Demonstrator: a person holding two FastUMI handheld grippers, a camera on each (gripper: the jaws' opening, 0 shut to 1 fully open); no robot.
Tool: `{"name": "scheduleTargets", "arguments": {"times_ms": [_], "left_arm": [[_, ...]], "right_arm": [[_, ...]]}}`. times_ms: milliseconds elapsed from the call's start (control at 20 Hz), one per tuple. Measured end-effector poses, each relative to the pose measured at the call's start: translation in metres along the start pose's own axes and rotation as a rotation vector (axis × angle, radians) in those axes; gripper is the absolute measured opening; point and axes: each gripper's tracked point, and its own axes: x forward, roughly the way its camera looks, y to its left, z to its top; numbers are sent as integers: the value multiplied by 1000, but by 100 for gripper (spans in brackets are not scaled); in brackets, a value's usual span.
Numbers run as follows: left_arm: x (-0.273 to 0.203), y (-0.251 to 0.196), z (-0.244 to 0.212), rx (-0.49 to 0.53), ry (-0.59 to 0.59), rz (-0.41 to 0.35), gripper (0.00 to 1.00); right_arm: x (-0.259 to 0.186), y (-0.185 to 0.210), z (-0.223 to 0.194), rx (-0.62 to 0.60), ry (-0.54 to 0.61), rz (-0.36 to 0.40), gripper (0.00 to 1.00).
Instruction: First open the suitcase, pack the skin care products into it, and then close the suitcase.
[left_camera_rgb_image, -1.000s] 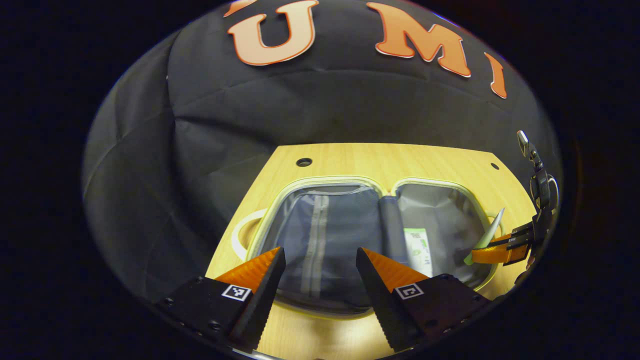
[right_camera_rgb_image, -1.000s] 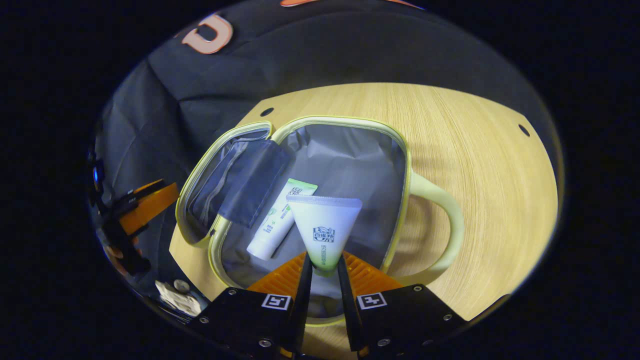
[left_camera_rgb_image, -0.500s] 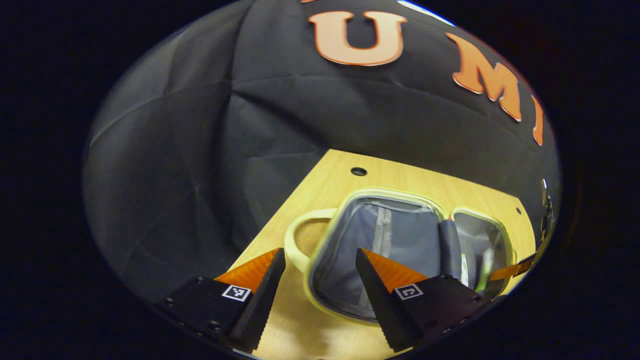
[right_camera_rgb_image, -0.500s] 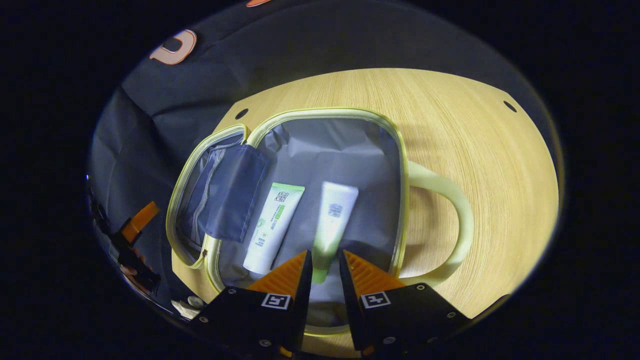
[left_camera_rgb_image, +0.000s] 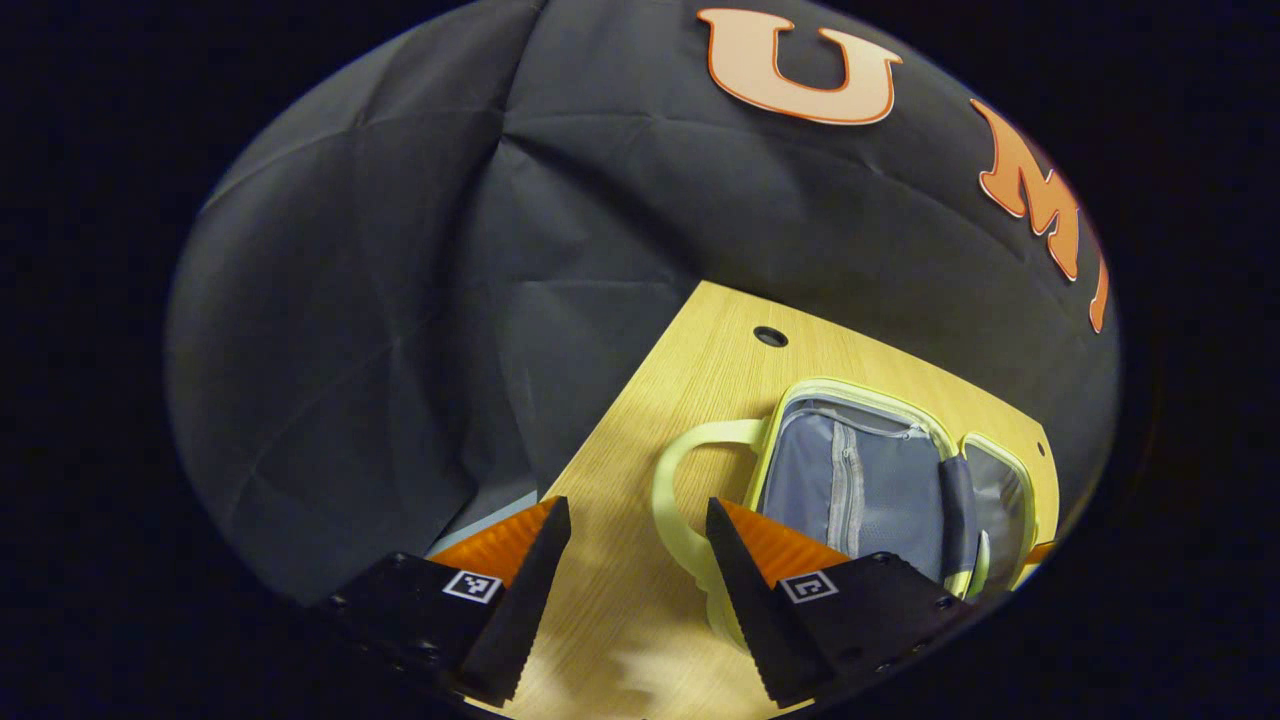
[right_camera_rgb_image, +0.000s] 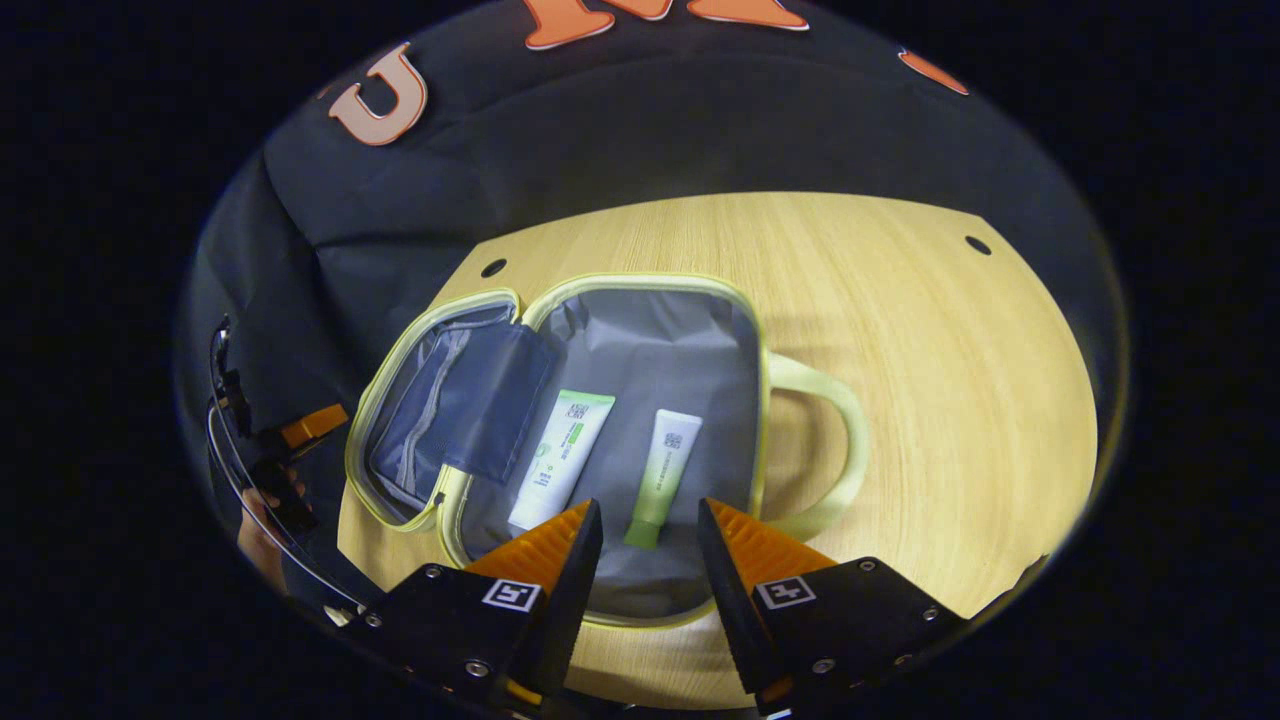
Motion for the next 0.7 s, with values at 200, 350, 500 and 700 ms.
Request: {"name": "scheduleTargets", "arguments": {"times_ms": [200,350,500,700], "left_arm": [[26,0,-3,75,46,-15,85],[40,-2,1,107,74,-44,83],[59,0,-5,124,117,-82,82],[75,-17,-13,107,162,-156,60]], "right_arm": [[-39,-20,21,11,-116,-50,66],[-70,-32,40,17,-210,-74,66],[-93,-44,54,24,-276,-92,66],[-124,-58,75,10,-370,-116,66]]}}
